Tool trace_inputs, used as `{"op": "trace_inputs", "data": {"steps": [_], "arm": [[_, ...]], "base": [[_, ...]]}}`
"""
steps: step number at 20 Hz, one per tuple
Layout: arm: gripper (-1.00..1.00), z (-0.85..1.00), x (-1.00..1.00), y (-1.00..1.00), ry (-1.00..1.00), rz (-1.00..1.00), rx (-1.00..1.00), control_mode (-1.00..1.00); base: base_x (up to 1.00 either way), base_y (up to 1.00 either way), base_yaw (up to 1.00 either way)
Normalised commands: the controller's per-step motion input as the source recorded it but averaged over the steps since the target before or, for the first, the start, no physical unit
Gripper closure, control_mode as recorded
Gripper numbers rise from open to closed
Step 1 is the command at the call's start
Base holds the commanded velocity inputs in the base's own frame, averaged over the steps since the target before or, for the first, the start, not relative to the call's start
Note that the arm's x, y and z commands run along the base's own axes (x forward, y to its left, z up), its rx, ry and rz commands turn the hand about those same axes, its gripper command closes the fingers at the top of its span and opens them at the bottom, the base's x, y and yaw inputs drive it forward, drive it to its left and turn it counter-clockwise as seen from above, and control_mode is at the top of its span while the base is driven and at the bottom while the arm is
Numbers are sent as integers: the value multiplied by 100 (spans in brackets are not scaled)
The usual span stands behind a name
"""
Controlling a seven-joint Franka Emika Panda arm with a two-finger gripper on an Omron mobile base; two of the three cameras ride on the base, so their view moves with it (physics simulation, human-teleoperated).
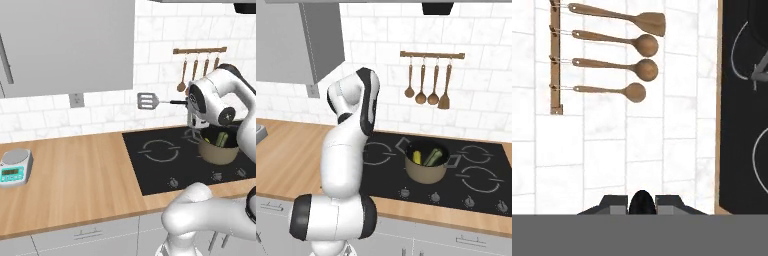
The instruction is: Put the cucumber and cucumber in the pot. Retrieve the spatula and lightly stir the vegetables in the pot.
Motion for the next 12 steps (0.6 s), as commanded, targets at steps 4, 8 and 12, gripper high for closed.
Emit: {"op": "trace_inputs", "data": {"steps": [4,8,12], "arm": [[100,81,6,-51,-17,13,-59,-100],[100,75,2,-45,-27,10,-66,-100],[100,69,5,-37,-27,8,-72,-100]], "base": [[0,0,0],[0,0,0],[0,0,0]]}}
